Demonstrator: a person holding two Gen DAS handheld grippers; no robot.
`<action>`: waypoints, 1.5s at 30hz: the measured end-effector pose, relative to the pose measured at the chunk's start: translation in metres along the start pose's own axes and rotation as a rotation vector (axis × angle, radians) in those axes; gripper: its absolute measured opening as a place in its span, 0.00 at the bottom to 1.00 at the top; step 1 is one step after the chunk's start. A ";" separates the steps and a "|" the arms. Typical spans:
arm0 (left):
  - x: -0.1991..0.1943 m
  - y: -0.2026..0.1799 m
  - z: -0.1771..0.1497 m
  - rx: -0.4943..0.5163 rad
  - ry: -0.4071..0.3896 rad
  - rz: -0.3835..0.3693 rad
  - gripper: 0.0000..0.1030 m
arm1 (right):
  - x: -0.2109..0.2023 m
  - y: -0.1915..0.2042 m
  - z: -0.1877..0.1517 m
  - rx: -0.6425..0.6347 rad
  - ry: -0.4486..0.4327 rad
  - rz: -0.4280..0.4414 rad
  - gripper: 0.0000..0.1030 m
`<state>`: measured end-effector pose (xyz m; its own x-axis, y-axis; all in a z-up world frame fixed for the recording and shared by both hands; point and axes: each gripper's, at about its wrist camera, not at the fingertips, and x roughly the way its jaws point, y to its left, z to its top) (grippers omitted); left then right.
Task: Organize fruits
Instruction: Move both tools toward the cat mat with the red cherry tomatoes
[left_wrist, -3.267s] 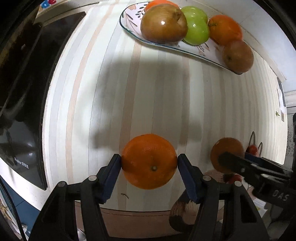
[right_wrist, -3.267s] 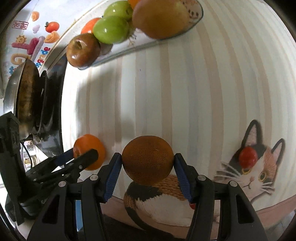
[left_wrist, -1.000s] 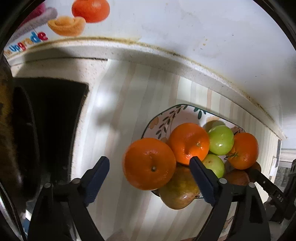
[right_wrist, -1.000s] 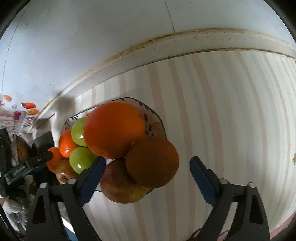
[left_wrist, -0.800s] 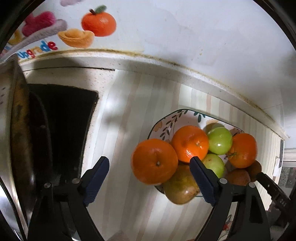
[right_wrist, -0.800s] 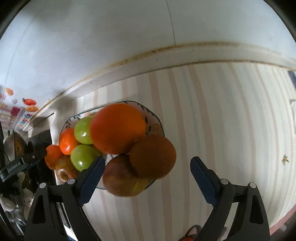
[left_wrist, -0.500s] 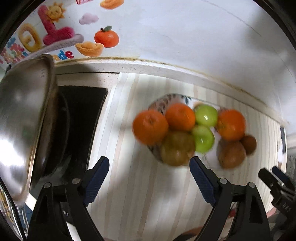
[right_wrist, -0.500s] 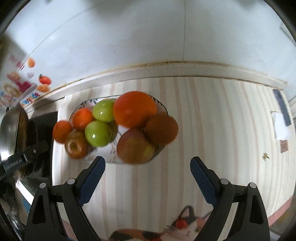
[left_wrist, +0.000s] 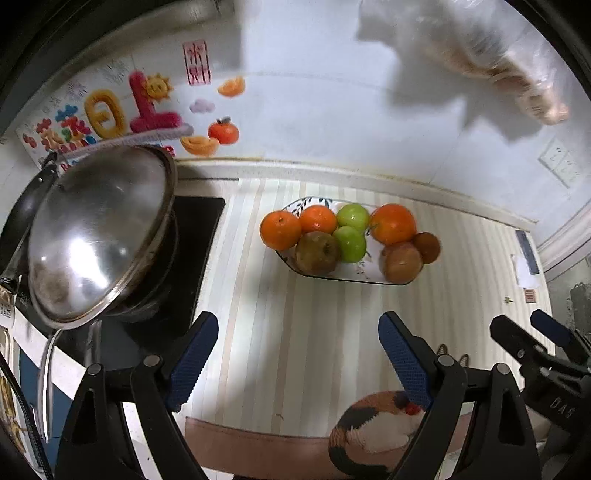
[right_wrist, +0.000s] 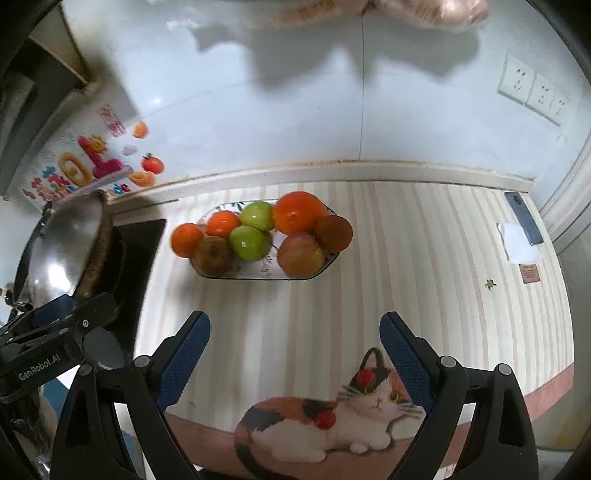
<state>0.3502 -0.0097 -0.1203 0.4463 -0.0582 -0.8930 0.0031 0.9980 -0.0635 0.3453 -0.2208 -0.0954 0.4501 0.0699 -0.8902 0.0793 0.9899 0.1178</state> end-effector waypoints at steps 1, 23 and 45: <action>-0.011 -0.001 -0.003 0.008 -0.020 -0.004 0.86 | -0.009 0.003 -0.005 -0.003 -0.013 -0.002 0.92; -0.071 -0.026 -0.028 0.102 -0.109 -0.049 0.96 | -0.097 -0.009 -0.035 0.083 -0.137 0.038 0.96; 0.147 -0.168 -0.117 0.344 0.457 -0.170 0.86 | 0.105 -0.182 -0.118 0.447 0.285 0.066 0.57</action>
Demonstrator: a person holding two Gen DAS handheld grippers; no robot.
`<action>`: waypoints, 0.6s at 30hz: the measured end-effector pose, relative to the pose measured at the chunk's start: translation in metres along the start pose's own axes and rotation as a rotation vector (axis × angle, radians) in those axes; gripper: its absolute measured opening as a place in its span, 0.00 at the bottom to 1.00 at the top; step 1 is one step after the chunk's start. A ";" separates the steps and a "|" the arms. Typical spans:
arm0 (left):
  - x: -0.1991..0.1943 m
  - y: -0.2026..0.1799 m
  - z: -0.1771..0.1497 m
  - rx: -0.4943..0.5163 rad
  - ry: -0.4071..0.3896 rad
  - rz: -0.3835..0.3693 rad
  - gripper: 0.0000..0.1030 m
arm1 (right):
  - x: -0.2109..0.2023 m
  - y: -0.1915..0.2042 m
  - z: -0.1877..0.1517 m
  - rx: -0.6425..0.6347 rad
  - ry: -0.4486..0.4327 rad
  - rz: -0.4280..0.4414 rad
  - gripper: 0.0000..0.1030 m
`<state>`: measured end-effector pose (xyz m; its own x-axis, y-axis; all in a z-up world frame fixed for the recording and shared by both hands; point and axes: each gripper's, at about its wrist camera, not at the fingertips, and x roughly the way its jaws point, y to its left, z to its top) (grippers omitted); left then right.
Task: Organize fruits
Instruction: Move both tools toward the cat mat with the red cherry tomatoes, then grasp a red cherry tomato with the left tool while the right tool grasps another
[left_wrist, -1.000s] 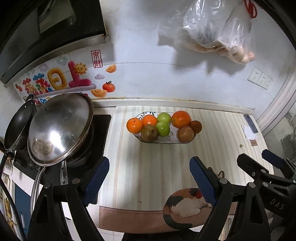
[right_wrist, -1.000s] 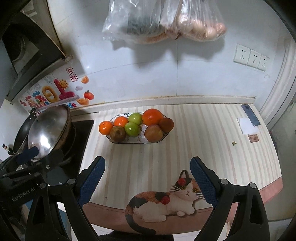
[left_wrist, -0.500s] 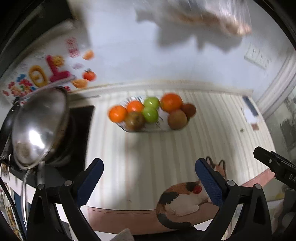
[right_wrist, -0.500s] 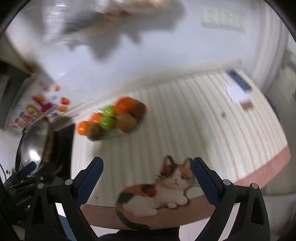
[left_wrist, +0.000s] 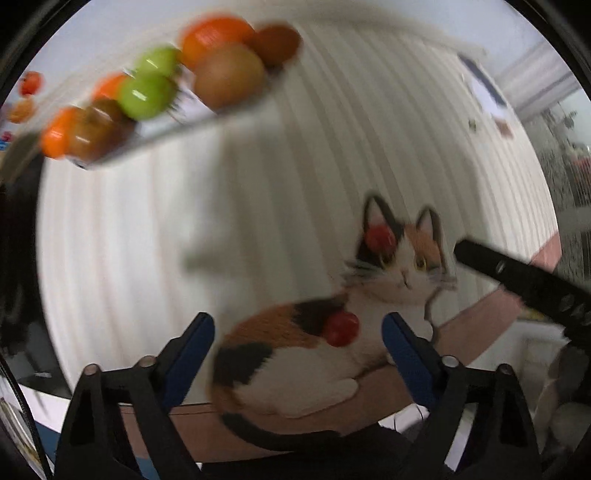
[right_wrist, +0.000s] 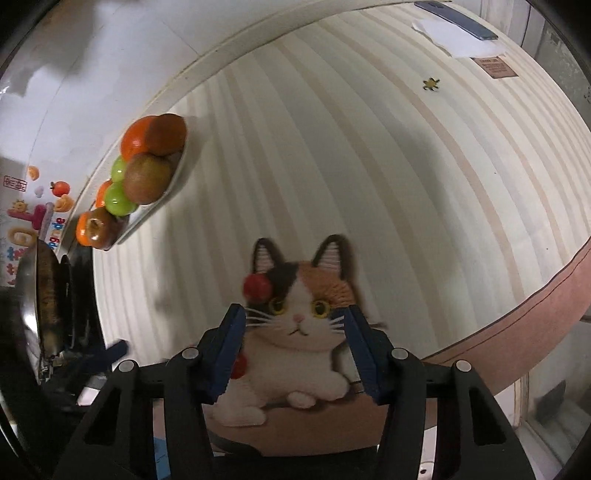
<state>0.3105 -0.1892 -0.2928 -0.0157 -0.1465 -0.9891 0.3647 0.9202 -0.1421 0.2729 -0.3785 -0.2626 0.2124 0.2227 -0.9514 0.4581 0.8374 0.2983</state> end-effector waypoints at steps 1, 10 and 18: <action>0.007 -0.004 -0.001 0.009 0.019 -0.005 0.83 | 0.001 -0.003 0.000 0.000 0.003 -0.006 0.57; 0.046 -0.034 -0.005 0.080 0.087 0.004 0.31 | 0.007 -0.015 0.006 0.009 0.024 -0.018 0.57; 0.031 -0.013 -0.003 0.026 0.047 0.004 0.22 | 0.018 0.002 0.012 -0.043 0.052 0.012 0.57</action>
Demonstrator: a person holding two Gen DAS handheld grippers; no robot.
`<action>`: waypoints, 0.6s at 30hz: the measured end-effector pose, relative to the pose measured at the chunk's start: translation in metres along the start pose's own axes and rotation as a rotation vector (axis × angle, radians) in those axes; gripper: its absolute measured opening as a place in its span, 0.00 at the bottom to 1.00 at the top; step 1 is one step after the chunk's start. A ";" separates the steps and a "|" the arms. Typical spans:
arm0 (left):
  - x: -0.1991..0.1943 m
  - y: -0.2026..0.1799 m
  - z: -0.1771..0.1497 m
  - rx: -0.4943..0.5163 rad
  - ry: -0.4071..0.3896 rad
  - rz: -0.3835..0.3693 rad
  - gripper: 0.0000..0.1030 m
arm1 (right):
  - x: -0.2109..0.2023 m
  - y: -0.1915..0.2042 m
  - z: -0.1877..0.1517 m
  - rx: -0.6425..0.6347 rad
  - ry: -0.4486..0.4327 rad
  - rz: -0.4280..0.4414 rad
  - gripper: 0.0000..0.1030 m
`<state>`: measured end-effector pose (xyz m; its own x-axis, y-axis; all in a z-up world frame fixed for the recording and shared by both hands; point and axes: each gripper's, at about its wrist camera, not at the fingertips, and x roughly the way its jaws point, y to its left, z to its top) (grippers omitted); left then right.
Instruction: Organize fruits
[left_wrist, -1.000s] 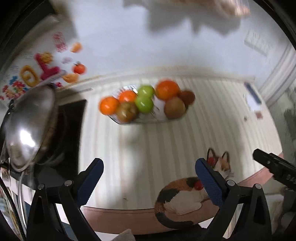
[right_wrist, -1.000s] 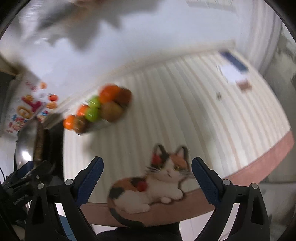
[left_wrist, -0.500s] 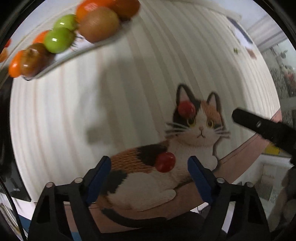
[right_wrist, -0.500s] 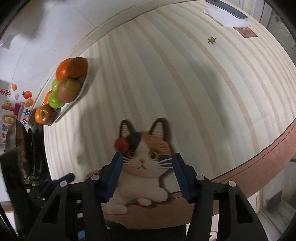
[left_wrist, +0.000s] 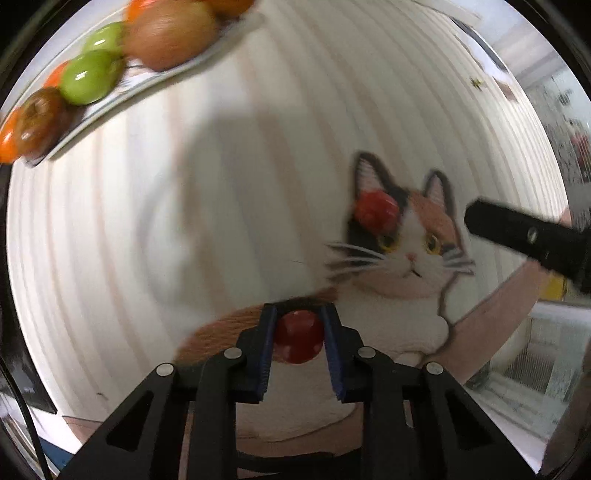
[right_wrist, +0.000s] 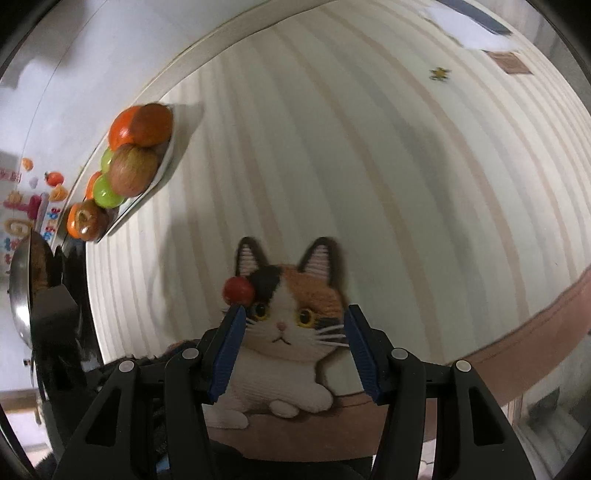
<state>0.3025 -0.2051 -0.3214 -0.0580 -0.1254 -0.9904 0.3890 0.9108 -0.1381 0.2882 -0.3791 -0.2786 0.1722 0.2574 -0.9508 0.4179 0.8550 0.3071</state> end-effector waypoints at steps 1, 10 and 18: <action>-0.005 0.010 0.001 -0.028 -0.009 0.003 0.22 | 0.003 0.004 0.001 -0.010 0.006 0.007 0.57; -0.027 0.074 0.008 -0.206 -0.047 0.010 0.22 | 0.054 0.048 0.002 -0.144 0.051 -0.014 0.33; -0.069 0.111 0.010 -0.309 -0.132 -0.046 0.22 | 0.054 0.076 0.003 -0.215 0.024 0.024 0.27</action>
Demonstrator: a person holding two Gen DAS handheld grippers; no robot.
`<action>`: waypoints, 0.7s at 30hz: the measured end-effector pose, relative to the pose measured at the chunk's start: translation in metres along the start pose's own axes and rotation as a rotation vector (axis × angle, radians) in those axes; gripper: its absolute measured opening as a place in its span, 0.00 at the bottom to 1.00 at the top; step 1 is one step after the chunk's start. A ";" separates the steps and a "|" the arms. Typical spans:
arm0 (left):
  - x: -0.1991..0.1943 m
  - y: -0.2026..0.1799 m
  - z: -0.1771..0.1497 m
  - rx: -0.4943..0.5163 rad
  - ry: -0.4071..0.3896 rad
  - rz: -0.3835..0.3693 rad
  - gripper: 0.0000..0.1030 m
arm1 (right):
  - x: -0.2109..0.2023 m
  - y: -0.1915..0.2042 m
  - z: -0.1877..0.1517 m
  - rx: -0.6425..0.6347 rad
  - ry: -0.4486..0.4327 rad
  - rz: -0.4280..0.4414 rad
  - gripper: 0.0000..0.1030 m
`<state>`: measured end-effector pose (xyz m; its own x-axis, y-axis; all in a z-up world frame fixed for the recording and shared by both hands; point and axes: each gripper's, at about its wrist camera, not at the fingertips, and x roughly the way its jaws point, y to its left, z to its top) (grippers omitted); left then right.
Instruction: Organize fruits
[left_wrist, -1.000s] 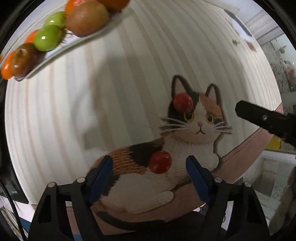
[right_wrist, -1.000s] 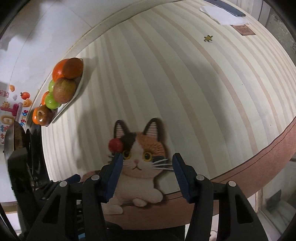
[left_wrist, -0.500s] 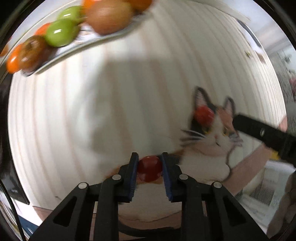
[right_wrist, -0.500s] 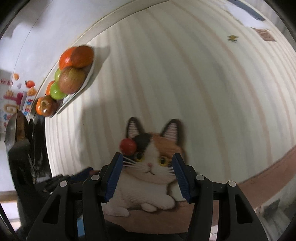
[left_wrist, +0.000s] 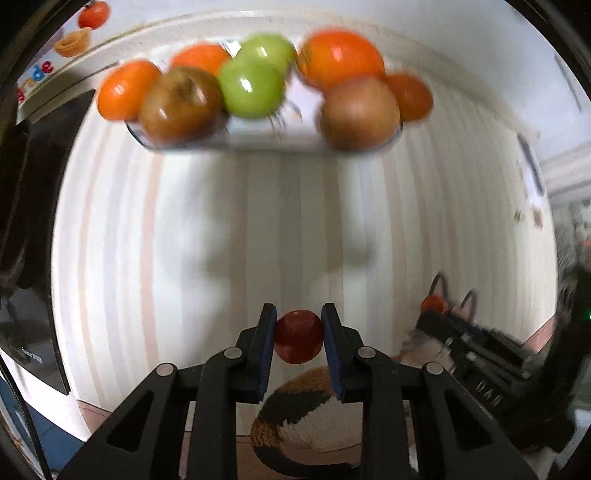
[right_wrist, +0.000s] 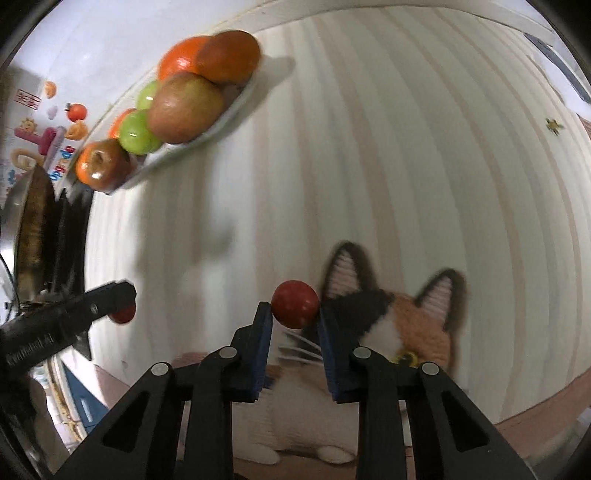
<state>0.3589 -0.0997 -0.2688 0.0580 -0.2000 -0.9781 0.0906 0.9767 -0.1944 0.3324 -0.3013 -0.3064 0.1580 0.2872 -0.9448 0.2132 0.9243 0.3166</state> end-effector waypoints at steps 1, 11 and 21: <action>-0.008 0.005 0.008 -0.015 -0.017 -0.010 0.22 | -0.005 0.005 0.006 -0.001 -0.006 0.026 0.27; -0.025 0.055 0.106 -0.262 -0.056 -0.210 0.22 | -0.043 0.079 0.113 -0.093 -0.040 0.277 0.27; 0.002 0.063 0.144 -0.394 -0.013 -0.233 0.25 | -0.006 0.115 0.188 -0.142 0.053 0.230 0.29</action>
<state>0.5082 -0.0497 -0.2720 0.0934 -0.4165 -0.9043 -0.2818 0.8601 -0.4252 0.5371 -0.2438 -0.2484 0.1346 0.5032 -0.8536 0.0395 0.8580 0.5121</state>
